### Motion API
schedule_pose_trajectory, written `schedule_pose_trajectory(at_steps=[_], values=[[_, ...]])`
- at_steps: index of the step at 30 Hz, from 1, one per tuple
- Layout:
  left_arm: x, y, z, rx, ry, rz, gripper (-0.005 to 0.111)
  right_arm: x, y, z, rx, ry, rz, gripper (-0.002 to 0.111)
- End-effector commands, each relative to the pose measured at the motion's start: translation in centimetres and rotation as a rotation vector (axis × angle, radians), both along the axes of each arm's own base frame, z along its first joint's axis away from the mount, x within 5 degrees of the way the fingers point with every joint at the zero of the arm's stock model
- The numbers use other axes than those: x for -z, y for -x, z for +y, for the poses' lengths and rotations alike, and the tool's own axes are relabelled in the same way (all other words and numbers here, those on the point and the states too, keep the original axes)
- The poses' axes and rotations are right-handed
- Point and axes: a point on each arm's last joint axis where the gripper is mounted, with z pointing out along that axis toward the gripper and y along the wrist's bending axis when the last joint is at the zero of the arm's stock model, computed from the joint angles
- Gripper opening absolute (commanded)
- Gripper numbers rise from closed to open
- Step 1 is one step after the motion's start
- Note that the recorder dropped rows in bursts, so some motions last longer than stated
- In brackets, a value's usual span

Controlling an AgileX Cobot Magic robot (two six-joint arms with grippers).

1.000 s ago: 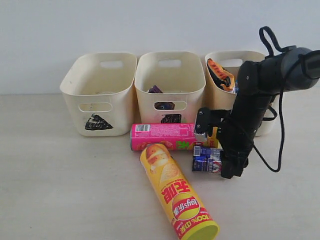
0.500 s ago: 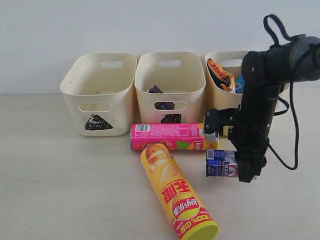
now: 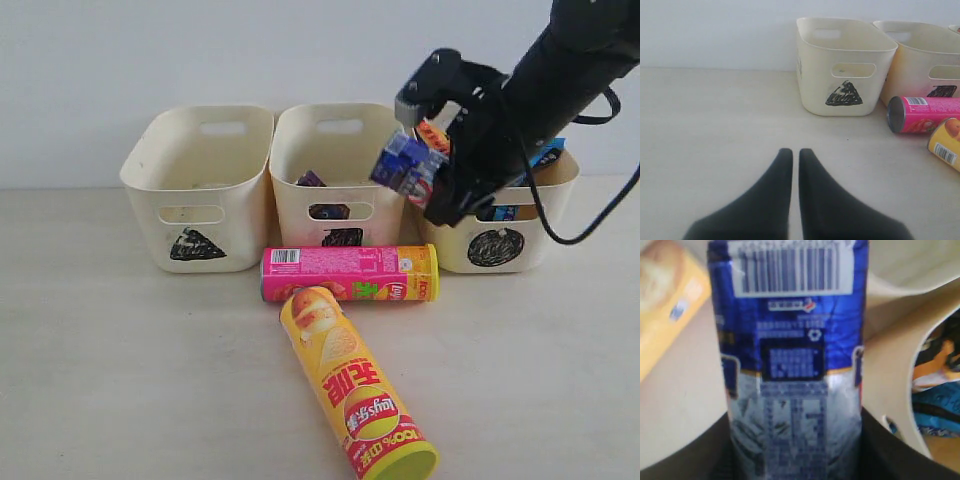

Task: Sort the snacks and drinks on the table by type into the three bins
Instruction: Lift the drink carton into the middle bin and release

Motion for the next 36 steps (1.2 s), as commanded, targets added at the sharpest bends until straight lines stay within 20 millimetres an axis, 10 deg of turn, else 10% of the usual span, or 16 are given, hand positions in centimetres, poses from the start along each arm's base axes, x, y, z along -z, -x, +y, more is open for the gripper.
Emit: schedule_pose_trajectory(at_steps=[1,21,26,28,33,36], values=[[-0.2,0.0,0.0,-0.004,0.006,-0.014,0.004,-1.7,-1.2,0.4,0.135,-0.187,-0.127,0.000],[-0.2,0.0,0.0,-0.004,0.006,-0.014,0.004,2.9,-12.2,4.5,0.199,-0.315,-0.240,0.002],[-0.2,0.0,0.0,-0.004,0.006,-0.014,0.004,3.9,-12.8,5.1,0.199,-0.316,-0.271,0.070],[-0.2,0.0,0.0,-0.004,0.006,-0.014,0.004,3.8,-12.8,5.1,0.198,-0.314,-0.275,0.081],[-0.2,0.0,0.0,-0.004,0.006,-0.014,0.004,3.7,-12.4,5.1,0.202,-0.311,-0.225,0.072],[-0.2,0.0,0.0,-0.004,0.006,-0.014,0.004,3.0,-11.3,4.4,0.157,-0.202,-0.167,0.030]])
